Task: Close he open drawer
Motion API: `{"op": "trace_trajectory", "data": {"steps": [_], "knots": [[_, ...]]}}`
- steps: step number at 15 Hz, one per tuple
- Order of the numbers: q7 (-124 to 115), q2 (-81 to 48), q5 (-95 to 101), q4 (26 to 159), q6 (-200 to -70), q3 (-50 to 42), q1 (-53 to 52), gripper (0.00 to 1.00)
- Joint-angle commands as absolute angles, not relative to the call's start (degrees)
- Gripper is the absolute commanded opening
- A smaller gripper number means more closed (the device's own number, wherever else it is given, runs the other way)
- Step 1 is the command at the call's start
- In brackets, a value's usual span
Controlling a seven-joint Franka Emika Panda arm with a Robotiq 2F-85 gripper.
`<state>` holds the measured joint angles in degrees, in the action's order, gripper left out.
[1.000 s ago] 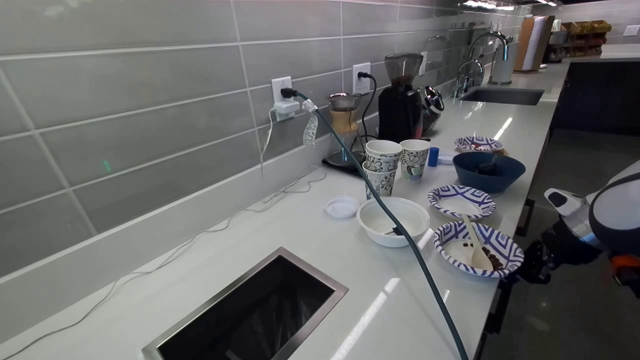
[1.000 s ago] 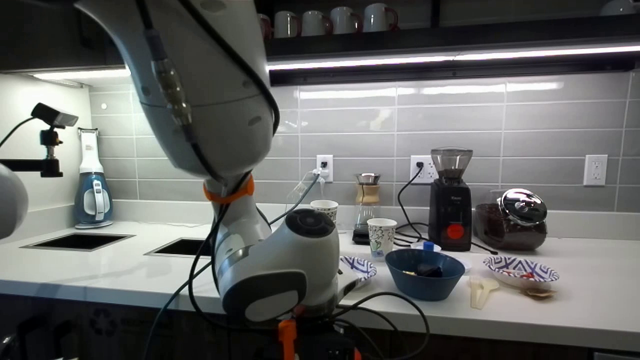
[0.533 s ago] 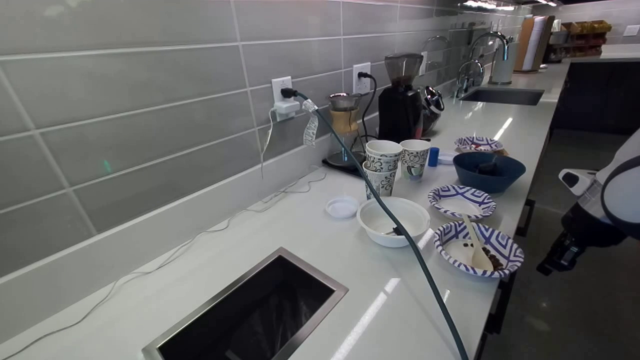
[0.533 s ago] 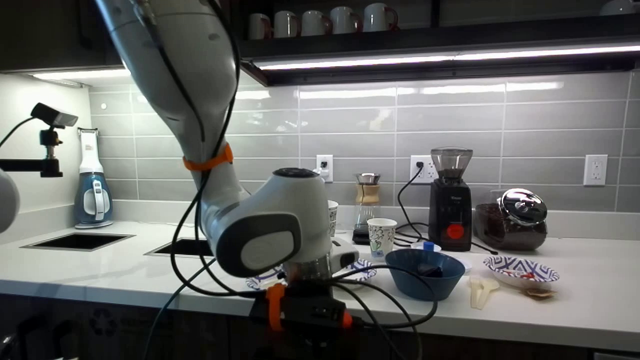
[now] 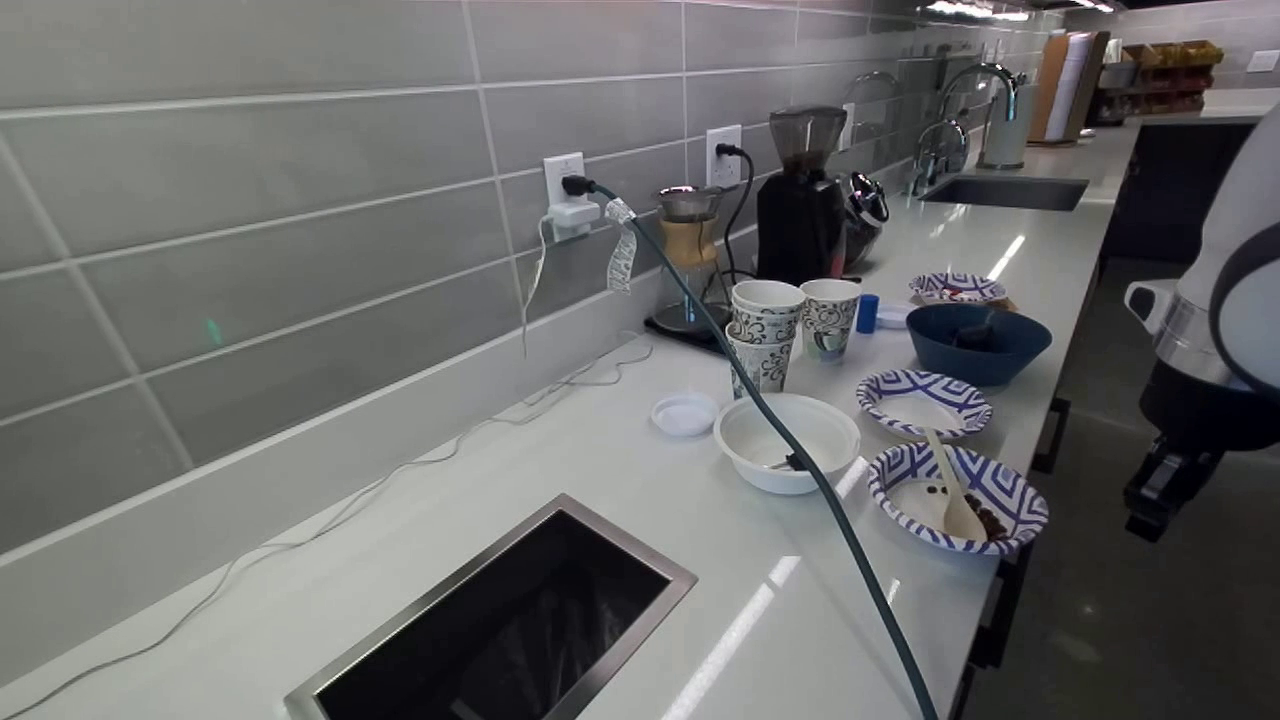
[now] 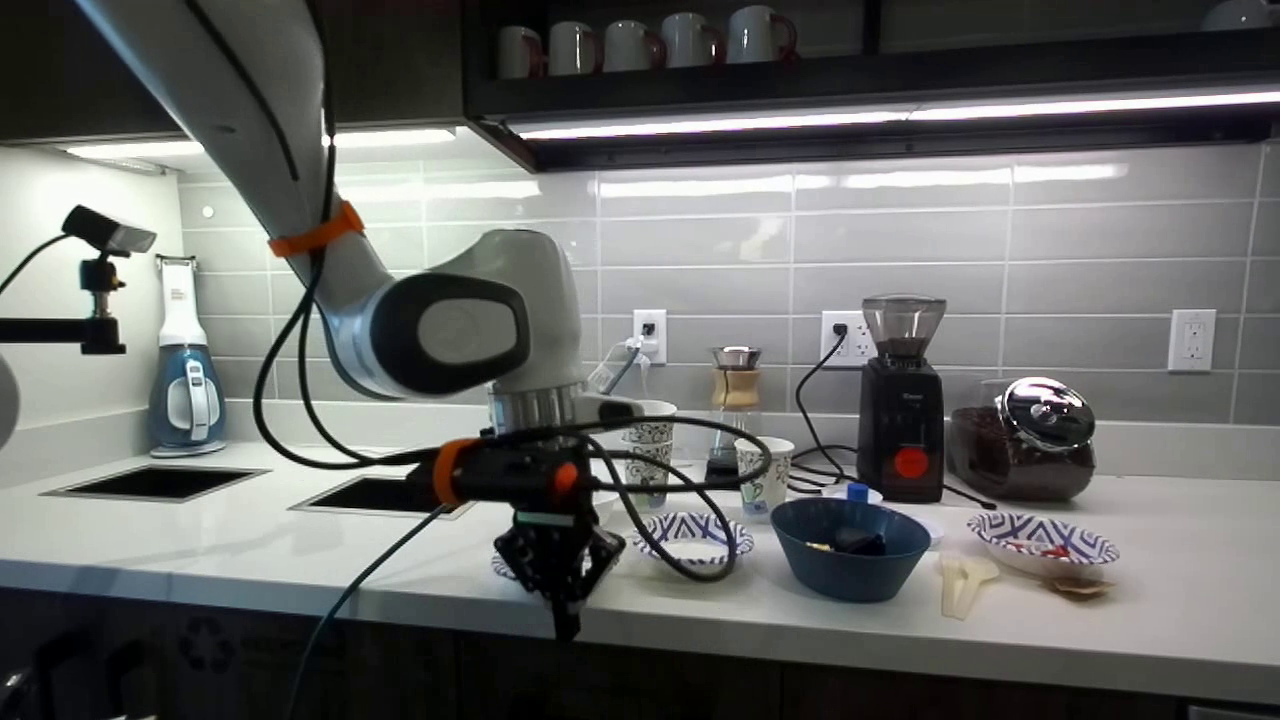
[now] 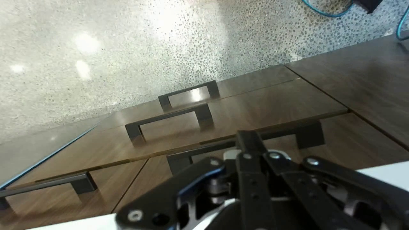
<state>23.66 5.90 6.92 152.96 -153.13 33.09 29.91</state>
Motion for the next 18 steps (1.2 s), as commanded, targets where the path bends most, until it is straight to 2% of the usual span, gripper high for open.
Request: {"op": "trace_trajectory", "data": {"steps": [1,3,4,6,11,14,15,17,18], "knots": [[23.27,18.55,1.06,155.13,-143.31,22.89,14.13,0.0],[21.63,24.31,2.21,155.31,-137.45,15.93,5.47,0.0],[22.45,27.41,1.14,155.09,-133.73,13.14,2.02,0.26],[20.61,33.68,1.4,153.8,-122.78,9.11,-2.46,0.32],[18.08,49.41,1.81,149.46,-102.92,4.16,-8.34,0.67],[17.58,56.97,2.73,146.39,-97.81,3.17,-9.63,0.88],[17.97,51.92,3.58,147.21,-100.55,3.26,-9.63,0.69],[17.91,56.1,3.57,146.26,-98.62,3.04,-9.98,0.84],[17.89,57.15,3.58,146.31,-98.3,2.98,-10.01,0.88]]}}
